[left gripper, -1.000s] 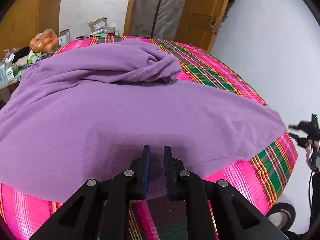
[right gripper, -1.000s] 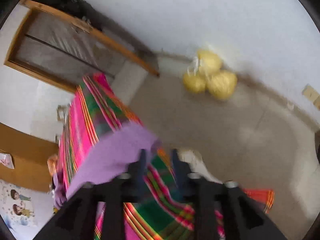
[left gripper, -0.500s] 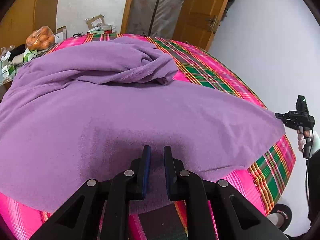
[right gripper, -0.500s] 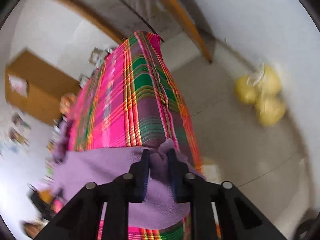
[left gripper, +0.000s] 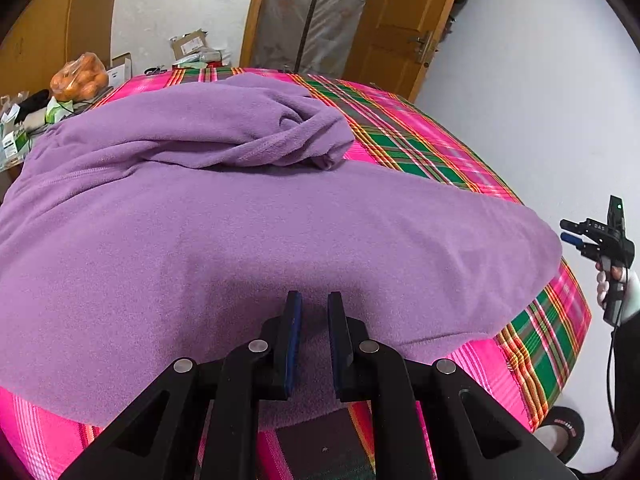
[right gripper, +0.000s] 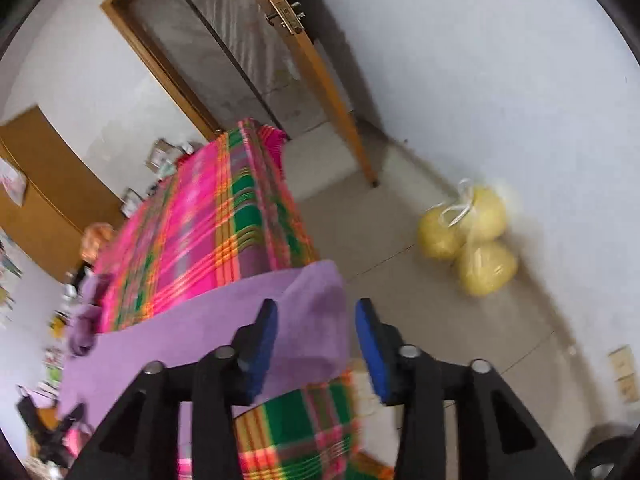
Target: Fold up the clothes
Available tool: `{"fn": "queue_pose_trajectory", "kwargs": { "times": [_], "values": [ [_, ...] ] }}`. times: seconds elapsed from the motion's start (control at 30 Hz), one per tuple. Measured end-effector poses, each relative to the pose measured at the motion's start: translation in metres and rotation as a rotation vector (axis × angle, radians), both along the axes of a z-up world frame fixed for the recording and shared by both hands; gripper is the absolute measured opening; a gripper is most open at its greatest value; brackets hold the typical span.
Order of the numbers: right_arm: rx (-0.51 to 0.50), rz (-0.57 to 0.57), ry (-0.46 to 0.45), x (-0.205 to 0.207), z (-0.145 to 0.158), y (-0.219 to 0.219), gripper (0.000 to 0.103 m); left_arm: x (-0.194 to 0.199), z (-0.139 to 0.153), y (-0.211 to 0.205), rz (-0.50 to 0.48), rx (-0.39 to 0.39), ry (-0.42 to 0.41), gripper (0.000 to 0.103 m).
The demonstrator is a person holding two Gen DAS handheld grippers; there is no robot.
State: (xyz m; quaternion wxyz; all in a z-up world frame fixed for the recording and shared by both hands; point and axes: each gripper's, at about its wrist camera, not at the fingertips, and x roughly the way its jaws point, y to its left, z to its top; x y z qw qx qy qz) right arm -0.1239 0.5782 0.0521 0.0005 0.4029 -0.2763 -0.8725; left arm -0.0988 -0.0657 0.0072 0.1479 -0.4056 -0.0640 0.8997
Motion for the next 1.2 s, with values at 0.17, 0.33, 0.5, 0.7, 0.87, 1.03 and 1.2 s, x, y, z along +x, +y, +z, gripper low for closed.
{"fn": "queue_pose_trajectory", "kwargs": {
  "times": [0.17,0.33,0.5,0.7,0.87,1.03,1.2],
  "values": [
    [-0.258,-0.023,-0.064,0.019,-0.034,0.009,0.052,0.000,0.000,0.000,0.001,0.006,-0.001,0.012],
    [-0.470,-0.039,-0.087,0.019,-0.066,0.008,0.048,0.000,0.000,0.000,0.003,0.008,-0.001,0.012],
    [-0.401,-0.101,-0.031,0.027,-0.045,0.009,0.014,0.000,0.000,-0.001,0.005,0.010,-0.001,0.012],
    [-0.250,-0.257,-0.041,0.052,-0.023,0.022,0.014,0.000,0.000,-0.002,0.004,0.017,-0.002,0.012],
    [-0.191,-0.184,0.044,0.054,-0.003,0.000,0.014,0.002,0.001,-0.002,0.003,0.009,0.001,0.013],
    [-0.036,0.022,0.053,0.020,0.000,-0.055,0.015,0.003,0.001,0.000,0.005,-0.002,0.004,0.013],
    [0.234,0.148,-0.010,0.016,-0.008,-0.102,0.014,0.011,0.000,0.004,-0.007,-0.039,0.015,0.014]
  ]
}}
